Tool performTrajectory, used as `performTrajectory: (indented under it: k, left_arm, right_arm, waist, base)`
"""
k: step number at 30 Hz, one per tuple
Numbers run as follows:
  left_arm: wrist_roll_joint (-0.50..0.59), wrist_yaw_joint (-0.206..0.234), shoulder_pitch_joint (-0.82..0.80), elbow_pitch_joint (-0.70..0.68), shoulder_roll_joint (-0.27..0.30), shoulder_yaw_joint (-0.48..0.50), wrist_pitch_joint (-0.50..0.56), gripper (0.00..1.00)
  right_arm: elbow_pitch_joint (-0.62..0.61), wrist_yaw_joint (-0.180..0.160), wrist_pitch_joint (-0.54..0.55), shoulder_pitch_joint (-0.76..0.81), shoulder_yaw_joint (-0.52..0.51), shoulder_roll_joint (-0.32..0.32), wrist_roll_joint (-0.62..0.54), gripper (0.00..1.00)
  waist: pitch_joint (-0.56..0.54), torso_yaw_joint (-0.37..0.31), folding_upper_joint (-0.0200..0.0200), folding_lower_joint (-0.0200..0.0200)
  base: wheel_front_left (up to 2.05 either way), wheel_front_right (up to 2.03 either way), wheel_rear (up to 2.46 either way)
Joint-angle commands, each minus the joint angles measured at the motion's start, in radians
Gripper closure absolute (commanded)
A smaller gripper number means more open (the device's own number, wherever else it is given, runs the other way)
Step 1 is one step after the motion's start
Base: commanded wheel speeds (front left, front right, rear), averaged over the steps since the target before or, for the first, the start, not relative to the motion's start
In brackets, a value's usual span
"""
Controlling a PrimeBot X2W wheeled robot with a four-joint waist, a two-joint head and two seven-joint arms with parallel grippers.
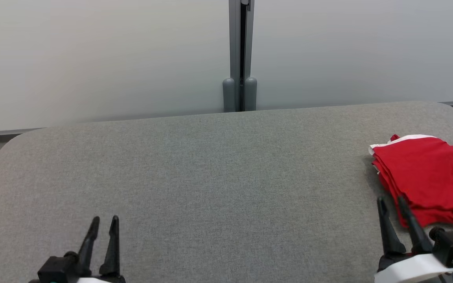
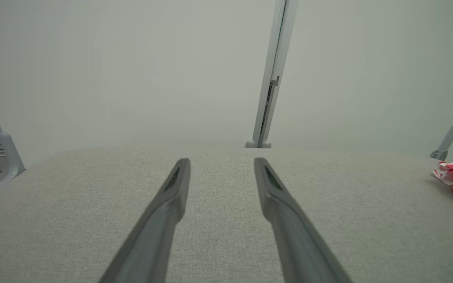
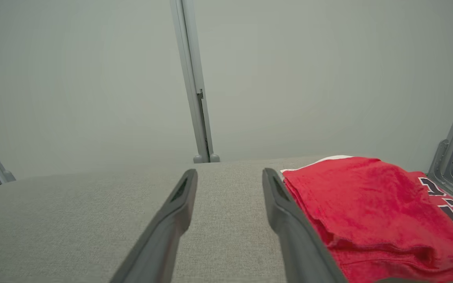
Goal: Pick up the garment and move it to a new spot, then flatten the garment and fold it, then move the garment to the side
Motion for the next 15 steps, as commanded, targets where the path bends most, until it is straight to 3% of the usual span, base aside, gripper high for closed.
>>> performTrajectory:
  k: [1,15]
  left_arm:
    - [-0.004,0.0,0.003,0.009,-0.004,0.001,0.002,1.0]
    - [-0.25,-0.005,-0.025,0.023,-0.007,0.022,0.071,1.0]
  right_arm:
    - [0.006,0.0,0.002,0.005,0.0,0.003,0.004,1.0]
    - [0.017,0.0,0.067,-0.007,-0.032,0.017,0.24,1.0]
  waist:
    - [0.0,0.0,0.0,0.0]
    - [0.006,0.002,0.0,0.0]
  base:
    - [0.0,0.0,0.0]
    - [0.0,0.0,0.0]
